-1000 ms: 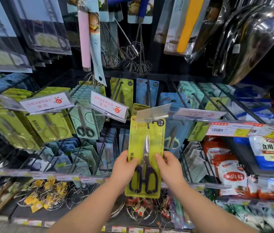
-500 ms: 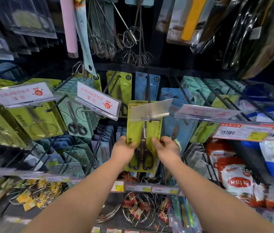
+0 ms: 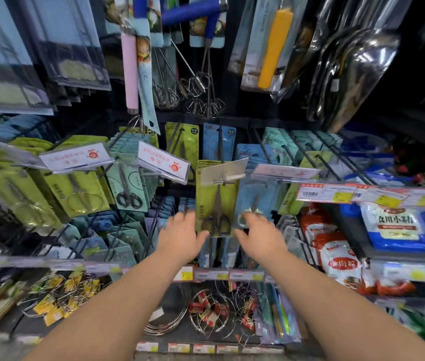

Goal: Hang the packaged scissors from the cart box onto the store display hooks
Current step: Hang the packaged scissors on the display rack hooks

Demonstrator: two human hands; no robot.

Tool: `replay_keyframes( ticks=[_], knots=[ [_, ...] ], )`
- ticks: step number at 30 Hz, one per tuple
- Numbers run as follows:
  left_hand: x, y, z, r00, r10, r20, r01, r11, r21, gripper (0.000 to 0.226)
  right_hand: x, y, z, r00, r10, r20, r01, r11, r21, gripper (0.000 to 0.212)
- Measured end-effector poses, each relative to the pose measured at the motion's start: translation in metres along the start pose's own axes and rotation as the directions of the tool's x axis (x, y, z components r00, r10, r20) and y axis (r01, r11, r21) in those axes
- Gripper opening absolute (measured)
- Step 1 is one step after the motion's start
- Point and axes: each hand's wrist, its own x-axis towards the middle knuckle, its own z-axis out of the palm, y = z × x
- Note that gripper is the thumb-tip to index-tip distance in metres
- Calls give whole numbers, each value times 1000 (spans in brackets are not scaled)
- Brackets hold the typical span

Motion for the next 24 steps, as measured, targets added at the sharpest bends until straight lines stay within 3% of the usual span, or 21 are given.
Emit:
replay_keyframes(
  ticks=[3,7,16,24],
  knots=[
    [-35,5,-15,992,121,20,-123,970,212,70,-33,0,-16,999,-37,8,37,979,-198,54],
    [-73,20,-23,977,199,79,-214,935,284,75,-83,7,-34,998,12,57,6,956,-292,65],
    [-135,97,-8,906,390,168,-423,854,302,77,-192,70,-64,983,182,30,-161,926,-341,65],
    [-194,222,28,811,529,251,-584,757,292,76,-288,179,-98,936,350,-41,-349,900,-263,66]
  ],
)
